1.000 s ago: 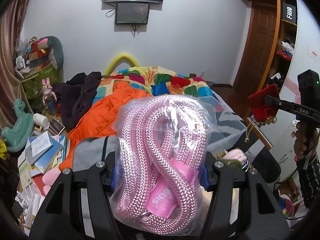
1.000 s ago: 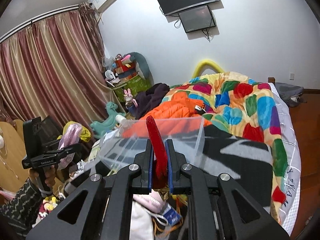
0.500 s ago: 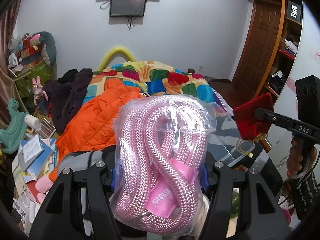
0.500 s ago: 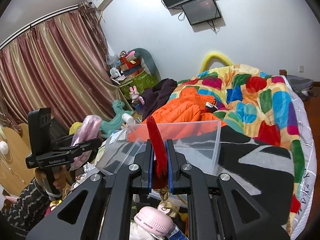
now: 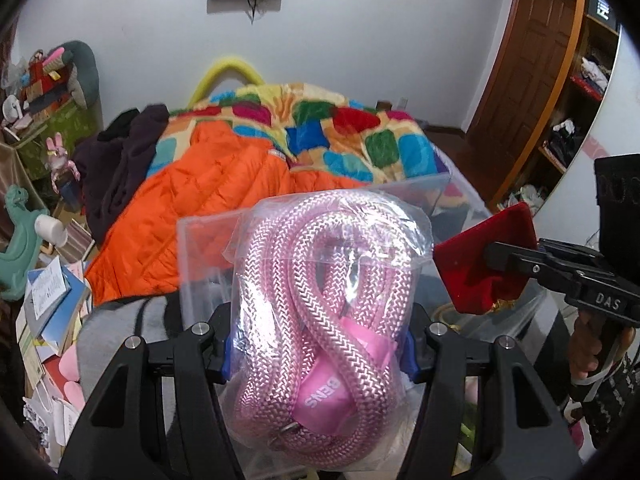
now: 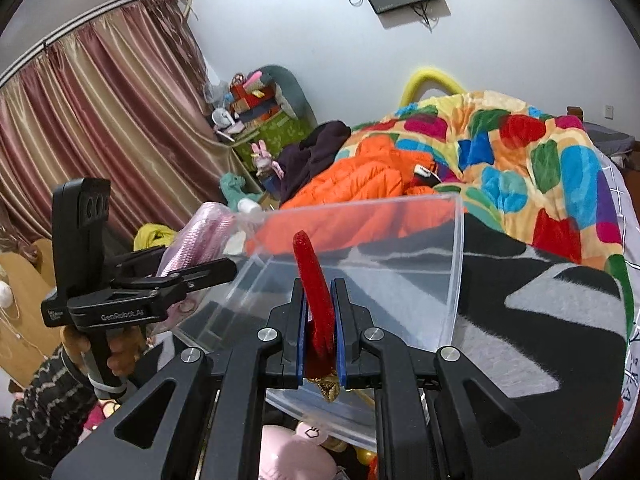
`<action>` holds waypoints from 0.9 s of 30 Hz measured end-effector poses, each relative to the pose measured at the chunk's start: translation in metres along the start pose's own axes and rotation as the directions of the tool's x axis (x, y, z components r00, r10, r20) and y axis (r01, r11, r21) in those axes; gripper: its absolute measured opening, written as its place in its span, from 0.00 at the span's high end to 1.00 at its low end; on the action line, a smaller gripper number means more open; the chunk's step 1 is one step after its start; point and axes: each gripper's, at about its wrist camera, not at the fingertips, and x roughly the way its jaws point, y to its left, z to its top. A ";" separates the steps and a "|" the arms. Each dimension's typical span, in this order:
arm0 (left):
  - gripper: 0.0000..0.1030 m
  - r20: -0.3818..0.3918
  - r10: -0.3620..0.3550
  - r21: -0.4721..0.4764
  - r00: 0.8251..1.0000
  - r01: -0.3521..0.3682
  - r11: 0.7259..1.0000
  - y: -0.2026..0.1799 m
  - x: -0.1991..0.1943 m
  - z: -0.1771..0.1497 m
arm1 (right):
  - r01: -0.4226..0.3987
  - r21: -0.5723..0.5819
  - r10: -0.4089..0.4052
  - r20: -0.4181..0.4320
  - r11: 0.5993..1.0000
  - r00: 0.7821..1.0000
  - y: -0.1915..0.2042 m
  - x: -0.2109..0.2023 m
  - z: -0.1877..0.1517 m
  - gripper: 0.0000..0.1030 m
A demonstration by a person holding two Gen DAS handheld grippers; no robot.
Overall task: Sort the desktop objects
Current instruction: 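Lift rope bag with left gripper over clear bin while right gripper carries red pouch there, then open left gripper to drop rope bag in bin while right gripper releases red pouch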
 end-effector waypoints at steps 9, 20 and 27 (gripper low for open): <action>0.42 -0.076 0.031 0.025 0.997 -0.029 0.999 -0.005 0.025 -0.003 | 0.065 -0.069 -0.067 -0.020 0.995 0.998 0.010 0.010 -0.003 0.90; 0.41 -0.109 0.109 0.113 0.988 -0.096 0.989 -0.017 0.030 -0.011 | 0.125 -0.138 -0.131 -0.033 0.982 0.991 0.020 0.015 -0.009 0.90; 0.40 -0.130 0.122 0.113 0.984 -0.108 0.988 -0.014 0.027 -0.011 | 0.171 -0.177 -0.179 -0.028 0.969 0.983 0.026 0.011 -0.013 0.82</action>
